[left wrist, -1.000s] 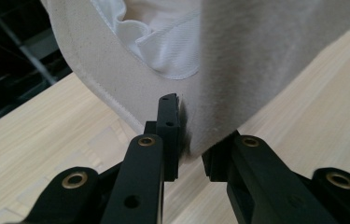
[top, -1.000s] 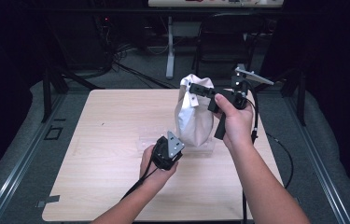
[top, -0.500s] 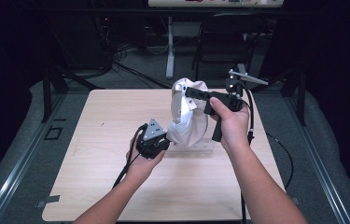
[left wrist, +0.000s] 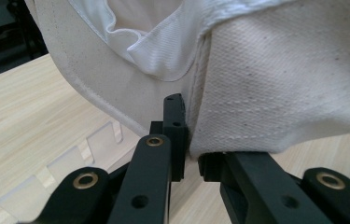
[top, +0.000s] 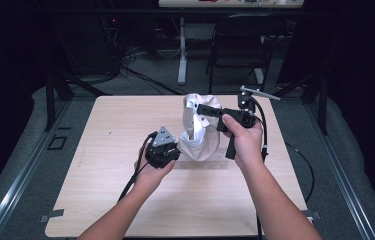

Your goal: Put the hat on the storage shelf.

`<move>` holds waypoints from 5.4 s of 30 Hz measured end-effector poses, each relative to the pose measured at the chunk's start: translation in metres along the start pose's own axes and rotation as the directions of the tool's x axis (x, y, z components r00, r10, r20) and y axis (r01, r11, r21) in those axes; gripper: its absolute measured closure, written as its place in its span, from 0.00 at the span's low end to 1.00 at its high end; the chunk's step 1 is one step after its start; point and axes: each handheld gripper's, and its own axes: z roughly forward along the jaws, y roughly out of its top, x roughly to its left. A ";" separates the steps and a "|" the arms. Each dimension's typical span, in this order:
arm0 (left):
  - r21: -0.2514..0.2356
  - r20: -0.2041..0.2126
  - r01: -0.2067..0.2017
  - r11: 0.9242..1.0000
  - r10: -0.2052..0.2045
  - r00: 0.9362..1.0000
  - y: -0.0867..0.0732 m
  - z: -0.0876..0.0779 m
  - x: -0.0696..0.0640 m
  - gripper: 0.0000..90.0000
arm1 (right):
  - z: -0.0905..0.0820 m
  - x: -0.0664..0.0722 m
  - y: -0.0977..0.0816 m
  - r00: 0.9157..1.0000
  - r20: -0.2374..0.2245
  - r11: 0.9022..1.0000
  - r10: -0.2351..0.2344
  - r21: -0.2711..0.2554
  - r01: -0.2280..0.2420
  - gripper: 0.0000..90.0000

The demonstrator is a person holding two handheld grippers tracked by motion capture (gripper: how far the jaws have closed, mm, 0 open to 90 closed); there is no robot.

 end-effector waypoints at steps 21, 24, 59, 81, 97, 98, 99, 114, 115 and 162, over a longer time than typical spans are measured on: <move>-0.013 -0.041 0.027 1.000 -0.027 0.999 -0.023 0.012 -0.004 0.94 | 0.010 -0.018 -0.020 0.999 -0.017 0.999 0.037 0.037 -0.036 0.91; 0.002 -0.050 0.041 0.999 -0.041 0.998 -0.025 0.014 -0.005 0.94 | 0.010 -0.020 -0.021 0.999 -0.013 0.998 0.038 0.043 -0.037 0.91; 0.097 -0.025 0.101 0.990 -0.099 0.995 -0.043 0.021 0.000 0.86 | 0.013 -0.045 -0.036 0.995 0.041 0.995 0.086 0.038 -0.088 0.91; 0.025 -0.038 0.095 0.995 -0.094 0.995 -0.054 -0.025 0.003 0.63 | 0.010 -0.047 -0.036 0.994 0.053 0.995 0.093 0.017 -0.094 0.91; -0.076 -0.096 0.191 0.979 -0.198 0.976 -0.081 -0.087 0.030 0.57 | 0.007 -0.037 -0.037 0.996 0.079 0.999 0.040 0.004 -0.041 0.89; -0.076 -0.096 0.191 0.979 -0.198 0.976 -0.081 -0.087 0.030 0.56 | 0.007 -0.037 -0.037 0.996 0.079 0.999 0.040 0.004 -0.041 0.89; -0.083 -0.104 0.200 0.976 -0.208 0.973 -0.083 -0.090 0.034 0.55 | 0.006 -0.036 -0.038 0.996 0.082 1.000 0.026 0.009 -0.027 0.89; -0.093 -0.129 0.250 0.964 -0.260 0.957 -0.087 -0.099 0.050 0.54 | -0.008 -0.018 -0.043 0.984 0.137 0.993 -0.115 -0.011 0.117 0.71; -0.093 -0.127 0.252 0.963 -0.263 0.956 -0.087 -0.099 0.049 0.54 | -0.008 -0.018 -0.043 0.984 0.137 0.993 -0.115 -0.011 0.117 0.71; -0.065 -0.164 0.218 0.974 -0.226 0.960 -0.089 -0.099 0.047 0.52 | -0.070 -0.040 -0.096 0.935 0.268 0.962 -0.234 -0.076 0.262 0.47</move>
